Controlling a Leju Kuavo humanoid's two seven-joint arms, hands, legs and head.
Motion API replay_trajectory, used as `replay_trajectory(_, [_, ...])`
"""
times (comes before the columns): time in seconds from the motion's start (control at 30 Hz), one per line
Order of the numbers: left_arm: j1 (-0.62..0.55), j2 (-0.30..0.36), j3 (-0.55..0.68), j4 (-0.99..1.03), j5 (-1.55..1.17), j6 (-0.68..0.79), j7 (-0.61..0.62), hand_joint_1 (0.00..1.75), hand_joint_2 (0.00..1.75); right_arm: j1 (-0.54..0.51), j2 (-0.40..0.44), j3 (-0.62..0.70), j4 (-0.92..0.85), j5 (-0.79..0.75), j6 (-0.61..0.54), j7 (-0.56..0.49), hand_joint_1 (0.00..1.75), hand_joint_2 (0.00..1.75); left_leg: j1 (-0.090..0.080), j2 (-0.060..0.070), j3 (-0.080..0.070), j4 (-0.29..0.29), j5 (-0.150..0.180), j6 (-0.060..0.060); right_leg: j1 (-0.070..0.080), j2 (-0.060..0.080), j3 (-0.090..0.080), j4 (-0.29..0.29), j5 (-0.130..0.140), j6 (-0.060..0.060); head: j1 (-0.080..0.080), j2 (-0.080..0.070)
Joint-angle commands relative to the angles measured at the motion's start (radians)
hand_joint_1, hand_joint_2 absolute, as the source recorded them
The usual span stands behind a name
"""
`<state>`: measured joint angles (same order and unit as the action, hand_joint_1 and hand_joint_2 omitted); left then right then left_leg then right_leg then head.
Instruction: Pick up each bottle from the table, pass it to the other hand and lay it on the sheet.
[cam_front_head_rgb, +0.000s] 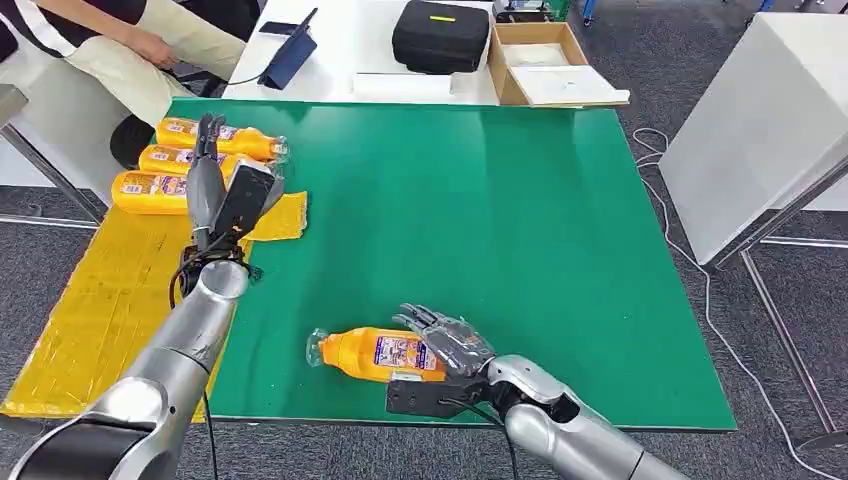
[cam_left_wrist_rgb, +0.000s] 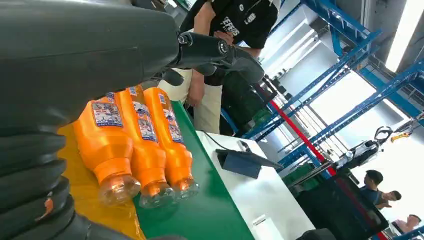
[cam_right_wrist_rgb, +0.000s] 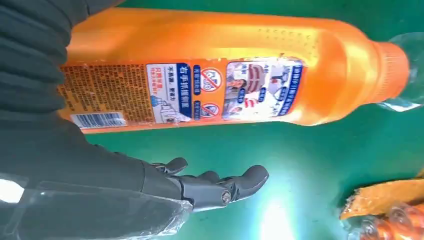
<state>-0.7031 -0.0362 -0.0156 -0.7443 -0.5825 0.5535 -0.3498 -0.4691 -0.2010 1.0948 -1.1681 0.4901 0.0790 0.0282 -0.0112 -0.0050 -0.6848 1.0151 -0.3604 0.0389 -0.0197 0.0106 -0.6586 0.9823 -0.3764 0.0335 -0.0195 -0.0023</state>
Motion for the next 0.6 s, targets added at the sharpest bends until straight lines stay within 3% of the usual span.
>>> replay_trajectory(0.03, [-0.021, -0.002, 0.001, 0.058, 0.010, -0.008, 0.003, 0.00, 1.75, 0.012, -0.024, -0.007, 0.024, 0.041, -0.015, 0.012, 0.00, 1.75, 0.000, -0.001, 0.005, -0.001, -0.002, -0.003, 0.000, -0.002, 0.005, -0.001, -0.002, -0.002, 0.000, 0.000])
replay_trajectory(0.1, [-0.019, -0.002, 0.002, 0.060, 0.010, -0.008, 0.004, 0.00, 1.75, 0.013, -0.027, -0.010, 0.023, 0.046, -0.016, 0.014, 0.00, 1.75, 0.000, -0.001, 0.011, -0.001, -0.004, -0.004, 0.000, -0.003, 0.011, -0.001, -0.004, -0.003, 0.000, 0.000])
replay_trajectory(0.33, [-0.026, -0.001, 0.002, 0.071, 0.008, -0.009, 0.008, 0.00, 1.75, 0.020, -0.008, -0.024, 0.047, 0.065, -0.014, 0.031, 0.00, 1.75, 0.000, 0.000, 0.005, -0.001, -0.002, -0.003, 0.000, -0.001, 0.005, -0.001, -0.002, -0.002, 0.000, 0.000])
replay_trajectory(0.4, [-0.022, -0.001, 0.001, 0.070, 0.007, -0.010, 0.009, 0.00, 1.75, 0.022, -0.007, -0.027, 0.055, 0.070, -0.014, 0.032, 0.00, 1.75, 0.000, -0.001, 0.013, -0.002, -0.005, -0.006, 0.001, -0.003, 0.014, -0.002, -0.005, -0.004, 0.000, 0.000])
replay_trajectory(0.43, [-0.021, -0.001, 0.001, 0.069, 0.007, -0.010, 0.011, 0.00, 1.75, 0.023, -0.003, -0.031, 0.065, 0.072, -0.013, 0.033, 0.00, 1.75, 0.000, -0.001, 0.006, -0.001, -0.002, -0.003, 0.000, -0.001, 0.006, -0.001, -0.002, -0.002, 0.000, 0.000])
replay_trajectory(0.6, [-0.019, -0.007, -0.001, 0.070, 0.007, -0.016, 0.017, 0.00, 1.75, 0.031, 0.010, -0.045, 0.114, 0.083, -0.014, 0.042, 0.00, 1.75, 0.000, 0.000, 0.007, -0.001, -0.002, -0.003, 0.000, -0.001, 0.007, -0.001, -0.002, -0.002, 0.000, 0.000])
